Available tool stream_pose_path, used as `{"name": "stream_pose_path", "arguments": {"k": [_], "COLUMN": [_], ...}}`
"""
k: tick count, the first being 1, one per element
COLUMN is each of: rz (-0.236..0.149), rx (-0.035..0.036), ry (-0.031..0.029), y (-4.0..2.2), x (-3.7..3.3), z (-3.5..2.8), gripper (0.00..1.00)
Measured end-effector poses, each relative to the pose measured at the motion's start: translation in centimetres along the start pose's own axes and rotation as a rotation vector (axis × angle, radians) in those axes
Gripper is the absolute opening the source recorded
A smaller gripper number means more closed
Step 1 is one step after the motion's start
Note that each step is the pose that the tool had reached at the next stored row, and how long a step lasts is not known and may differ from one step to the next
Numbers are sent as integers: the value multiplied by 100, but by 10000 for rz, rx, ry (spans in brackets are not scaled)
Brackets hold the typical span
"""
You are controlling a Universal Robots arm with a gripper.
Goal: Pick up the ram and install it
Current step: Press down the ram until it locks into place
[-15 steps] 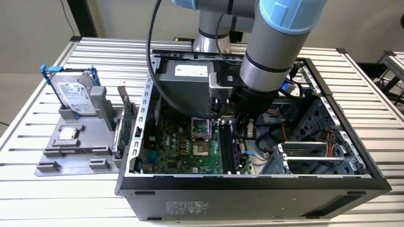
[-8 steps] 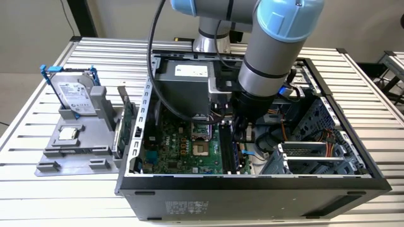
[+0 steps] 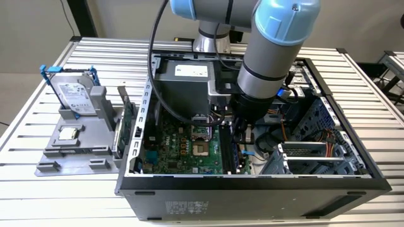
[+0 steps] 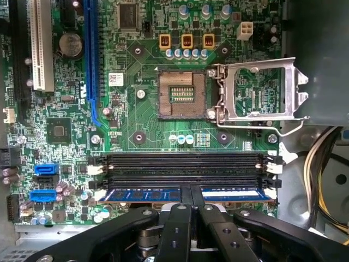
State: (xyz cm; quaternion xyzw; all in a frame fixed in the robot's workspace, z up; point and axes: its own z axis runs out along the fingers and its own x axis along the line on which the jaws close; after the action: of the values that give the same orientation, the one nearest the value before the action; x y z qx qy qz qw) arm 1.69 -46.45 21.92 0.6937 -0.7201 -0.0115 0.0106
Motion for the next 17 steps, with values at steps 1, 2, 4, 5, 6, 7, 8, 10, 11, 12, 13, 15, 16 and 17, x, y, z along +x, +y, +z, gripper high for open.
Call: {"name": "stream_pose_path", "arguments": {"k": [1,2,4,5,6,7,8,10,11,12,13,15,16,17], "rz": [-1,-2,-2,-3,-2,-2,-2,-2,-2,-2,-2,-2,-2,-2], "rx": [7,10,6,5,5,5,5,5,5,5,5,5,5,5], "ry": [-32,-51,-33,-28,-30,-28,-29,-28,-29,-28,-28,-29,-28,-29], "y": [1,2,7,8,9,11,12,15,17,18,19,22,24,25], "x": [0,-1,3,3,3,3,3,3,3,3,3,3,3,3], "z": [-28,-67,-189,-238,-284,-330,-376,-467,-512,-555,-602,-693,-739,-784], "gripper": [0,0,0,0,0,0,0,0,0,0,0,0,0,0]}}
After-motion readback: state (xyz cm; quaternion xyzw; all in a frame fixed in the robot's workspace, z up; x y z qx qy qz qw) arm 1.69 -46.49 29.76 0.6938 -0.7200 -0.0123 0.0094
